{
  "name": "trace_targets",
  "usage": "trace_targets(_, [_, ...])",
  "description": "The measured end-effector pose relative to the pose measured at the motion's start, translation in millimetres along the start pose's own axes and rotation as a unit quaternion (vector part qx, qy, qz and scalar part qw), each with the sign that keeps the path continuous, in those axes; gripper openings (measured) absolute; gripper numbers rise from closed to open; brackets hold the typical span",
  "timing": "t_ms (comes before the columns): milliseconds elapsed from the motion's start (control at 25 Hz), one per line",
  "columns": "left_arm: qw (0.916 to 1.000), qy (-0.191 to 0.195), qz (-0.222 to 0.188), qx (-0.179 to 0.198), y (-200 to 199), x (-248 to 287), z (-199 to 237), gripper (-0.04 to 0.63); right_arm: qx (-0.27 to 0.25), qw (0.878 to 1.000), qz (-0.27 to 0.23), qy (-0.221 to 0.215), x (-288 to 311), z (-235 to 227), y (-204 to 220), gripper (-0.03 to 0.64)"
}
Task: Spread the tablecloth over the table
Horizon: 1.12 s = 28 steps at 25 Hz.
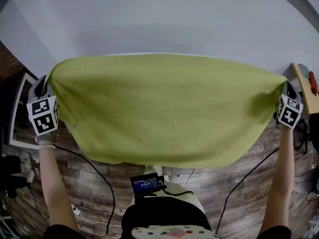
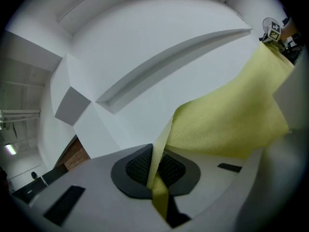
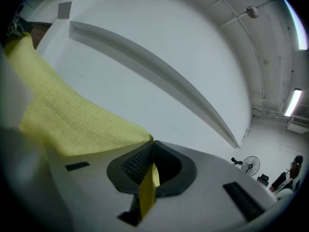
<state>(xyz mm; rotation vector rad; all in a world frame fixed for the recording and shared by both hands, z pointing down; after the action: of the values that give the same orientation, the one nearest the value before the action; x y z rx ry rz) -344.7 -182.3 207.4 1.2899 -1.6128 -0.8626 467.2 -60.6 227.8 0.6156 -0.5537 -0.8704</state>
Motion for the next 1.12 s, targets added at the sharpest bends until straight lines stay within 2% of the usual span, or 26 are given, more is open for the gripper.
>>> trace_targets(280, [0.9979,0.023,0.06,0.01,26,71,-22,0.015,-0.02,0.998,0.047,-0.024,54,44,0,0.034])
trace_targets(600, [0.9904,0.045,0.13,0.012,70,136,-48,0.015,-0.037,0.992,0.105,-0.057,104,99,8,0.035])
trace_targets(960, [0.9797,0.046,0.195,0.0,117,196,-72,0.015,-0.064,0.983,0.14,-0.095,158,151,29,0.035])
trace_targets(1120, [0.9765,0.04,0.211,0.008,127,220,-79,0.015,-0.077,0.979,0.152,-0.108,180,170,31,0.035])
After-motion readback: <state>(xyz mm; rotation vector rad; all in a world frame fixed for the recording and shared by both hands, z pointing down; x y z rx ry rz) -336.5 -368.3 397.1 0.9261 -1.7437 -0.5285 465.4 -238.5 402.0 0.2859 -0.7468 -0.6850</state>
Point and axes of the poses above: the fingertips, and each gripper's own axes: x forward along the fingers, z to its left, y out of its underside, the point moved 9 cm from there along -x, backward along the fingers, and after that the axes turned 14 degrees about -x, right-handed, at the moved point
